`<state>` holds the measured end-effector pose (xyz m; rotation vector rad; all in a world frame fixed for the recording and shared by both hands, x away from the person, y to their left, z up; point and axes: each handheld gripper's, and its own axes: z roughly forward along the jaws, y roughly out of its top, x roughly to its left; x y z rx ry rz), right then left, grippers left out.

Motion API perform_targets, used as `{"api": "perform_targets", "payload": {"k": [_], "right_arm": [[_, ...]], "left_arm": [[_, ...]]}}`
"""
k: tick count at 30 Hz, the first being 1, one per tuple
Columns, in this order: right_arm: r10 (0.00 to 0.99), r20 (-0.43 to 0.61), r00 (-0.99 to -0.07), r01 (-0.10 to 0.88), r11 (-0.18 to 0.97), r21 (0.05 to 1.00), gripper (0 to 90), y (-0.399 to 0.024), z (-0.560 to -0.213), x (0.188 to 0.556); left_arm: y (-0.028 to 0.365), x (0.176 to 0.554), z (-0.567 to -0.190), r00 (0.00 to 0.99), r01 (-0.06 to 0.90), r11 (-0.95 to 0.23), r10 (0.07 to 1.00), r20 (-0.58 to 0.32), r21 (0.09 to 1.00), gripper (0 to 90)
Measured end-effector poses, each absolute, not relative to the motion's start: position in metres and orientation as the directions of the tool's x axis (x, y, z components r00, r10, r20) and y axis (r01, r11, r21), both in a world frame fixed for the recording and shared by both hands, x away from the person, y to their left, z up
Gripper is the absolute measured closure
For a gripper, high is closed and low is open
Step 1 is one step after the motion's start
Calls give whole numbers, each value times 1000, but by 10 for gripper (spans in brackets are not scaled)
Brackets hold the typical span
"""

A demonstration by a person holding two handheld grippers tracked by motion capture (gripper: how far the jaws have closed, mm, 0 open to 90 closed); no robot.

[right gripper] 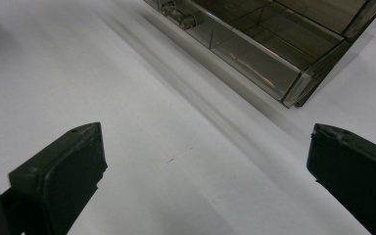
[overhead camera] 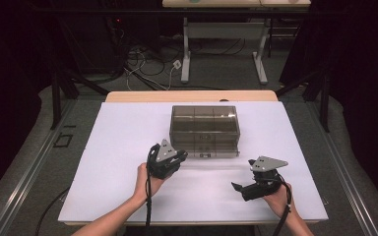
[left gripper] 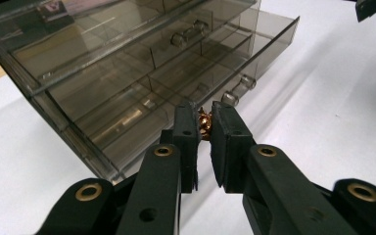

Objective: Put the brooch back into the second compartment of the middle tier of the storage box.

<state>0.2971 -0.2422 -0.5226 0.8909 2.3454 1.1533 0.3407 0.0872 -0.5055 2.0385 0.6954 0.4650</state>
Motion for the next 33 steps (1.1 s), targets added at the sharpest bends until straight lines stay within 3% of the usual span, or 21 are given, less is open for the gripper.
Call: {"api": "perform_targets", "payload": {"k": [33], "right_arm": [[682, -51, -730, 377, 463, 802, 6, -243, -523, 297]], "left_arm": [[65, 373, -495, 769, 292, -418, 638, 49, 860, 811]]}}
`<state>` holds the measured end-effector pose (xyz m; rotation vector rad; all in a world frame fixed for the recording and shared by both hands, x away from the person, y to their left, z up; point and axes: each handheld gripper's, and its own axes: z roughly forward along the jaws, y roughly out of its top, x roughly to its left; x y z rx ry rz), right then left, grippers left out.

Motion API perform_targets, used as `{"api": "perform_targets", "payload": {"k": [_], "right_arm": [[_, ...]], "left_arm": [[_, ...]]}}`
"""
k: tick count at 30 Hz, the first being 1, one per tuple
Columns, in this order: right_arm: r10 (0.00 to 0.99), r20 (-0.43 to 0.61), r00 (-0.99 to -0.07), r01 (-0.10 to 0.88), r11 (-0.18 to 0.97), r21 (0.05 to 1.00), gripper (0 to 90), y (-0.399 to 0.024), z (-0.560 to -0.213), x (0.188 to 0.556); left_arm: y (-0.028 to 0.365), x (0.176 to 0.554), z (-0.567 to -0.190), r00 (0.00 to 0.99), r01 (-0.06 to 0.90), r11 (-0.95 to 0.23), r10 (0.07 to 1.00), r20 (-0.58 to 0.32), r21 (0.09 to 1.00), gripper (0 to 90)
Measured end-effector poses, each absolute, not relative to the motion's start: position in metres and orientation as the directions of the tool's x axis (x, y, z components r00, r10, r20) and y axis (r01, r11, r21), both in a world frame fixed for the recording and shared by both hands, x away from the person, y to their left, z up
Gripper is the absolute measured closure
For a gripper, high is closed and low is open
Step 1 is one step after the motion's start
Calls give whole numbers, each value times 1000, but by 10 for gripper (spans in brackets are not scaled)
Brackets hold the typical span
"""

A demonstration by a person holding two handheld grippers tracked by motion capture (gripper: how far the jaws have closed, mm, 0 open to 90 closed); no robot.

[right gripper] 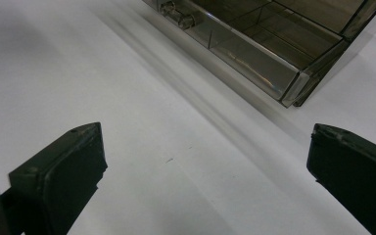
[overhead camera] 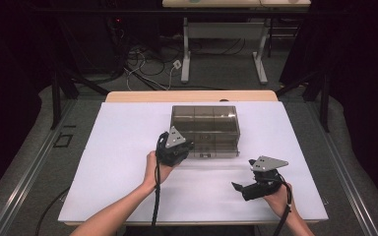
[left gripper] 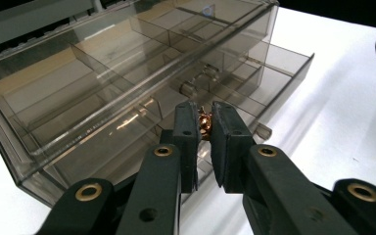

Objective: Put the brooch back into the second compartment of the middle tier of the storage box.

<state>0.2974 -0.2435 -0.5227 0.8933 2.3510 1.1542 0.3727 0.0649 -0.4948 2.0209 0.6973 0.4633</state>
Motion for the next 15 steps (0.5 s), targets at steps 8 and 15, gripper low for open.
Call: {"api": "perform_targets", "payload": {"k": [8, 15], "right_arm": [[677, -58, -733, 368, 468, 803, 6, -244, -522, 298], [683, -59, -728, 370, 463, 806, 6, -244, -522, 297]], "left_arm": [[60, 379, -494, 769, 300, -405, 638, 32, 864, 812], [54, 383, -493, 776, 296, -415, 629, 37, 860, 812]]}}
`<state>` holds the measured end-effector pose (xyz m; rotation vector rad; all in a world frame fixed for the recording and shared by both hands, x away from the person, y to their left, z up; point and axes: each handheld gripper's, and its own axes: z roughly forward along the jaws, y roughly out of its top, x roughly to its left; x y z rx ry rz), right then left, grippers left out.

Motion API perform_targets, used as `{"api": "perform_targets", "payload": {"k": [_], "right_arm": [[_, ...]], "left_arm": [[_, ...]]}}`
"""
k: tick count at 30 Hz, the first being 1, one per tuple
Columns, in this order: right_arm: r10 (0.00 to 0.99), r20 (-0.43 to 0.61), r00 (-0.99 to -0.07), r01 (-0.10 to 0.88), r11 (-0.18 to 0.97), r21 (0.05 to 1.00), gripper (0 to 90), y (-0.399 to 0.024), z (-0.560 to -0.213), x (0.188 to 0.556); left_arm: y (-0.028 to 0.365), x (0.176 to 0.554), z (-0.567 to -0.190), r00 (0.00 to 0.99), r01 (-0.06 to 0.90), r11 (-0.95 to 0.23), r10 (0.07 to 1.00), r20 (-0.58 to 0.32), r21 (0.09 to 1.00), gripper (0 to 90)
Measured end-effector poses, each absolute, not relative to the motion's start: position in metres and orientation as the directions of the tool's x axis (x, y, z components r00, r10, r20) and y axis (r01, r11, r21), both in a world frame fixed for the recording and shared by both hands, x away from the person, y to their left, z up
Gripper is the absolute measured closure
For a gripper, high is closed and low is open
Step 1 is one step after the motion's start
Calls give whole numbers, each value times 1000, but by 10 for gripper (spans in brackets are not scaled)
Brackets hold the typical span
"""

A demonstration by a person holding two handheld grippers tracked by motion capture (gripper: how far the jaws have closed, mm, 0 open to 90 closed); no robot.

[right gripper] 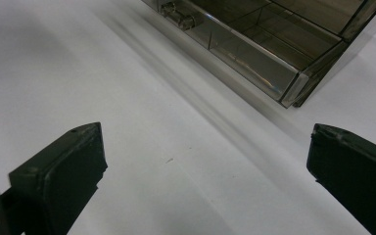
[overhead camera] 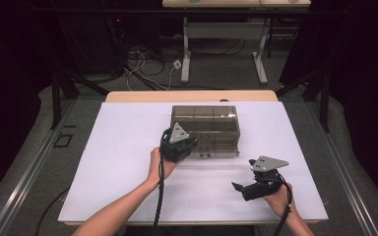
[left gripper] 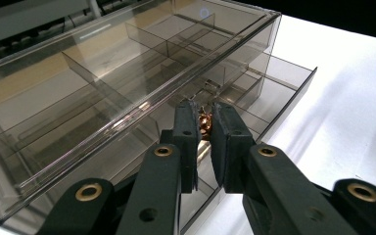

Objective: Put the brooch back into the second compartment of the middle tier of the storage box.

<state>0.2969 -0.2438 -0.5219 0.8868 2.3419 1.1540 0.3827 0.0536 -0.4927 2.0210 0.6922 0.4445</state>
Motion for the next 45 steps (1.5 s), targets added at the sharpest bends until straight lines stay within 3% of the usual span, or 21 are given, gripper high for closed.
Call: {"api": "perform_targets", "payload": {"k": [12, 45], "right_arm": [[681, -59, -730, 370, 467, 804, 6, -244, -522, 298], [675, -62, -735, 364, 470, 804, 7, -244, -522, 298]], "left_arm": [[45, 386, -500, 781, 322, -408, 625, 5, 854, 812], [29, 390, -511, 790, 328, -460, 613, 28, 826, 811]]}}
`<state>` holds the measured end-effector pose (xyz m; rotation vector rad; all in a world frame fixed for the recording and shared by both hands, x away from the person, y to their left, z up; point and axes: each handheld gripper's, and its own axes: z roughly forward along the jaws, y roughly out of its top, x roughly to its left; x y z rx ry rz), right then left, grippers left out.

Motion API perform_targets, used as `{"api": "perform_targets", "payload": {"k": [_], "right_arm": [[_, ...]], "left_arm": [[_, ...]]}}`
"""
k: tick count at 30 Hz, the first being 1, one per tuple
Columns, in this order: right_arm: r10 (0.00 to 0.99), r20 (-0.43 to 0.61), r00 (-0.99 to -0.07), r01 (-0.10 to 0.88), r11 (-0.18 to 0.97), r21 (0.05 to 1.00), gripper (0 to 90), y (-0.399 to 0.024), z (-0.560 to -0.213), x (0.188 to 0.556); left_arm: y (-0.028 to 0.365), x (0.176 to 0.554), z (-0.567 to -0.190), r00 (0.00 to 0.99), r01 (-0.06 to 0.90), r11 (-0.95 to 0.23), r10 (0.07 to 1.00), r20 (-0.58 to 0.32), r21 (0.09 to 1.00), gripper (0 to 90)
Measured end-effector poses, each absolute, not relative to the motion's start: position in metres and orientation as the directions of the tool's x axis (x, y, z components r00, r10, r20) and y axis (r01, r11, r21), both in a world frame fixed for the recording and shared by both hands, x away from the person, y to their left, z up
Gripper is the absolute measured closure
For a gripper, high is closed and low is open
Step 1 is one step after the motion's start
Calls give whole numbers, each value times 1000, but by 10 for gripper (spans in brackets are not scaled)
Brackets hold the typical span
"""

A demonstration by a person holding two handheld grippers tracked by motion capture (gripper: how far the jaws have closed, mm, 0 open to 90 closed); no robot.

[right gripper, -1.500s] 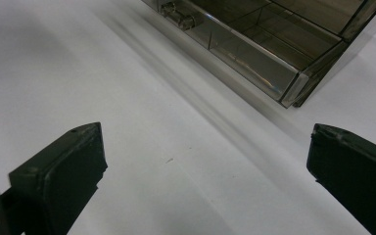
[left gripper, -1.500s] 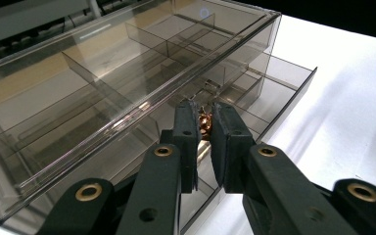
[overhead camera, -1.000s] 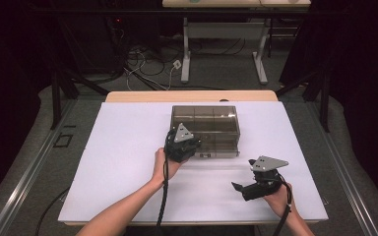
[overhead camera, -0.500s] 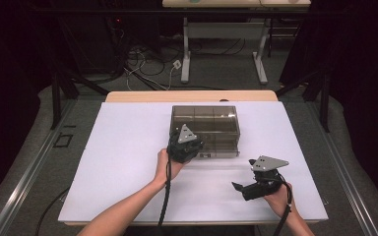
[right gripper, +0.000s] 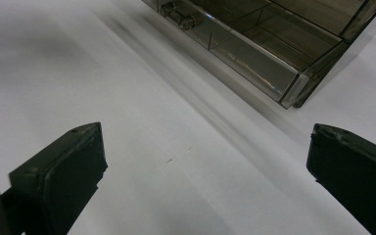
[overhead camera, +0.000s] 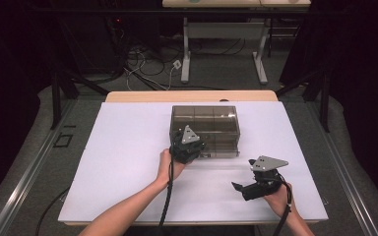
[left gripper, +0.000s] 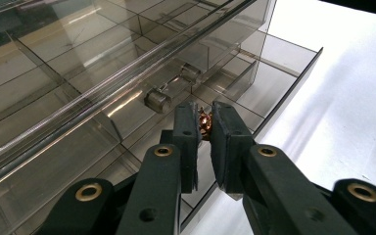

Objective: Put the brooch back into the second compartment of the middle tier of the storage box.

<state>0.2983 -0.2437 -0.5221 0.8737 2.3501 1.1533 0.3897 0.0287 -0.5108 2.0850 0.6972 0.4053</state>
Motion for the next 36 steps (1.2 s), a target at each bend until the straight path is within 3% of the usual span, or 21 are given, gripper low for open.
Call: {"api": "perform_targets", "payload": {"k": [36], "right_arm": [[674, -64, -736, 362, 471, 805, 8, -243, -522, 299]], "left_arm": [[19, 392, -518, 785, 324, -505, 616, 72, 800, 809]]}}
